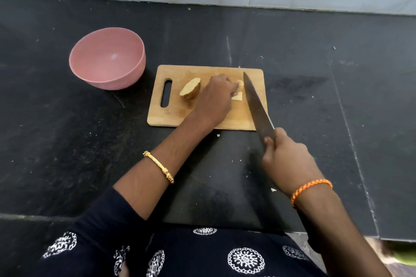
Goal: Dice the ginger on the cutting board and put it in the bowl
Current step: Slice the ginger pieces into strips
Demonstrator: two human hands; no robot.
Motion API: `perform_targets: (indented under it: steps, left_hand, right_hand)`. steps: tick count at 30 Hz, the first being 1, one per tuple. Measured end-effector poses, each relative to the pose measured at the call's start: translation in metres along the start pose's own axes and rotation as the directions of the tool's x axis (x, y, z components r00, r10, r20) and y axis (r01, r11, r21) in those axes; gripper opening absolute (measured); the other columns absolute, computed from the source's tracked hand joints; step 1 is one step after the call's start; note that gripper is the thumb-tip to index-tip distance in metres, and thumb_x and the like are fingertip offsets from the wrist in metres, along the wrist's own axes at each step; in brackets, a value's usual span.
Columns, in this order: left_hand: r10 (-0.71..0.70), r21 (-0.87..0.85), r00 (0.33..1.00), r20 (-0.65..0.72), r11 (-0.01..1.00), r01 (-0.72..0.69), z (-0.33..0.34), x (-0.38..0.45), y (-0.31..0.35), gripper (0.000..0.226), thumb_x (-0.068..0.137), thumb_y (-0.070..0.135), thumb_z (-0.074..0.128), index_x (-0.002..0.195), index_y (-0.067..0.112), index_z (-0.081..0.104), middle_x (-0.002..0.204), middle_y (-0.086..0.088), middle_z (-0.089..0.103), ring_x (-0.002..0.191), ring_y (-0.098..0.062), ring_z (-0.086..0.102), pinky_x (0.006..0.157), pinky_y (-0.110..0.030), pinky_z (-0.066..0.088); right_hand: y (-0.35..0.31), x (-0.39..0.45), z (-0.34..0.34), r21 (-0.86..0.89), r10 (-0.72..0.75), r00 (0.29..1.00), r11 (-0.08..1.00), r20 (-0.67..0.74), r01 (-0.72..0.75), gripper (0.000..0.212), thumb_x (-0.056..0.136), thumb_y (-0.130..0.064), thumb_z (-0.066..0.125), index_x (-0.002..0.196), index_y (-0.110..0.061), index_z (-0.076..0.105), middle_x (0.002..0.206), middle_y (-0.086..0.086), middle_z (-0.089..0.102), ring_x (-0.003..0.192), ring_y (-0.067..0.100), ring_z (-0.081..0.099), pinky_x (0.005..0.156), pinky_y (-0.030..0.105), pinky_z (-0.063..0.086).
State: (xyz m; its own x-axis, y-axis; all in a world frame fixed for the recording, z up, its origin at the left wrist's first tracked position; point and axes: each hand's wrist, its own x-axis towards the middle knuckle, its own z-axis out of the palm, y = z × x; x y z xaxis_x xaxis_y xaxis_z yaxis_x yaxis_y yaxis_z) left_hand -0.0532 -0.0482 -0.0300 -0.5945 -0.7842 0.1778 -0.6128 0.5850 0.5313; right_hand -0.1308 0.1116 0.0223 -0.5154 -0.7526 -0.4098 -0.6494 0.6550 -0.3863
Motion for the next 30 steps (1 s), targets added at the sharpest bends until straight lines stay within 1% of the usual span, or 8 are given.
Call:
perform_targets:
  steps: [2, 4, 9, 14, 19, 21, 25, 30]
  left_hand:
    - [0.013, 0.021, 0.999, 0.050, 1.000, -0.014, -0.002, 0.000, -0.002, 0.030, 0.097, 0.008, 0.047, 0.124, 0.007, 0.058, 0.104, -0.008, 0.057, 0.101, -0.019, 0.052, 0.084, -0.036, 0.050]
    - [0.026, 0.003, 0.998, 0.065, 1.000, -0.026, -0.003, 0.000, -0.003, 0.032, 0.096, 0.005, 0.048, 0.126, 0.007, 0.056, 0.103, -0.007, 0.053, 0.100, -0.018, 0.051, 0.085, -0.035, 0.050]
    - [0.006, -0.048, 0.999, 0.053, 0.999, -0.003, -0.005, 0.004, -0.008, 0.028, 0.092, 0.003, 0.053, 0.117, 0.007, 0.064, 0.102, -0.008, 0.059, 0.095, -0.017, 0.054, 0.082, -0.029, 0.048]
    - [-0.012, -0.120, 0.999, 0.037, 0.993, 0.017, -0.003, 0.006, -0.017, 0.024, 0.088, 0.006, 0.058, 0.110, 0.007, 0.068, 0.104, -0.009, 0.065, 0.098, -0.020, 0.058, 0.086, -0.026, 0.045]
    - [-0.047, -0.170, 0.999, 0.017, 0.984, 0.049, -0.003, 0.009, -0.020, 0.022, 0.087, 0.005, 0.061, 0.106, 0.011, 0.071, 0.102, -0.004, 0.068, 0.089, -0.011, 0.056, 0.078, -0.016, 0.038]
    - [-0.047, -0.182, 0.999, 0.026, 0.982, 0.051, -0.004, 0.010, -0.021, 0.022, 0.087, 0.005, 0.061, 0.105, 0.010, 0.071, 0.101, -0.005, 0.069, 0.086, -0.008, 0.054, 0.077, -0.016, 0.038]
    - [-0.035, -0.194, 0.998, 0.043, 0.980, 0.043, -0.005, 0.011, -0.022, 0.022, 0.085, 0.004, 0.063, 0.105, 0.009, 0.071, 0.095, -0.007, 0.069, 0.087, -0.018, 0.060, 0.078, -0.022, 0.044]
    - [-0.058, -0.203, 0.997, 0.049, 0.977, 0.067, -0.007, 0.013, -0.019, 0.021, 0.083, 0.004, 0.065, 0.103, 0.009, 0.072, 0.096, -0.005, 0.070, 0.088, -0.016, 0.061, 0.077, -0.017, 0.041]
  right_hand:
    - [-0.006, 0.001, -0.005, 0.053, -0.020, 0.997, 0.998, -0.074, 0.024, 0.017, 0.098, -0.030, 0.034, 0.092, -0.014, 0.038, 0.084, 0.018, 0.055, 0.080, 0.040, 0.056, 0.072, 0.041, 0.048]
    - [-0.013, 0.010, -0.006, 0.056, -0.039, 0.994, 0.997, -0.103, 0.045, 0.018, 0.098, -0.030, 0.034, 0.094, -0.013, 0.039, 0.086, 0.018, 0.055, 0.079, 0.040, 0.056, 0.072, 0.042, 0.049]
    - [-0.024, 0.031, 0.006, 0.016, -0.020, 0.995, 1.000, -0.100, 0.021, 0.023, 0.098, -0.030, 0.034, 0.110, -0.012, 0.043, 0.089, 0.020, 0.056, 0.081, 0.041, 0.056, 0.074, 0.043, 0.051]
    - [-0.024, 0.033, 0.015, 0.019, -0.018, 0.989, 1.000, -0.144, 0.021, 0.021, 0.099, -0.029, 0.033, 0.106, -0.012, 0.042, 0.080, 0.016, 0.050, 0.072, 0.037, 0.047, 0.065, 0.036, 0.041]
    - [-0.025, 0.032, 0.024, 0.026, -0.018, 0.985, 0.999, -0.171, 0.023, 0.019, 0.099, -0.030, 0.033, 0.102, -0.013, 0.041, 0.075, 0.015, 0.054, 0.068, 0.037, 0.054, 0.060, 0.037, 0.044]
    - [-0.026, 0.032, 0.027, 0.034, -0.012, 0.986, 0.999, -0.169, 0.018, 0.019, 0.099, -0.031, 0.032, 0.102, -0.014, 0.040, 0.076, 0.016, 0.055, 0.070, 0.038, 0.055, 0.061, 0.039, 0.046]
    - [-0.028, 0.033, 0.032, 0.026, -0.011, 0.986, 1.000, -0.164, 0.015, 0.013, 0.100, -0.029, 0.031, 0.094, -0.018, 0.030, 0.072, 0.015, 0.046, 0.071, 0.035, 0.044, 0.061, 0.035, 0.035]
    - [-0.028, 0.038, 0.026, 0.043, 0.001, 0.979, 0.999, -0.204, 0.008, 0.019, 0.099, -0.031, 0.032, 0.102, -0.016, 0.042, 0.078, 0.018, 0.052, 0.070, 0.038, 0.049, 0.062, 0.035, 0.038]
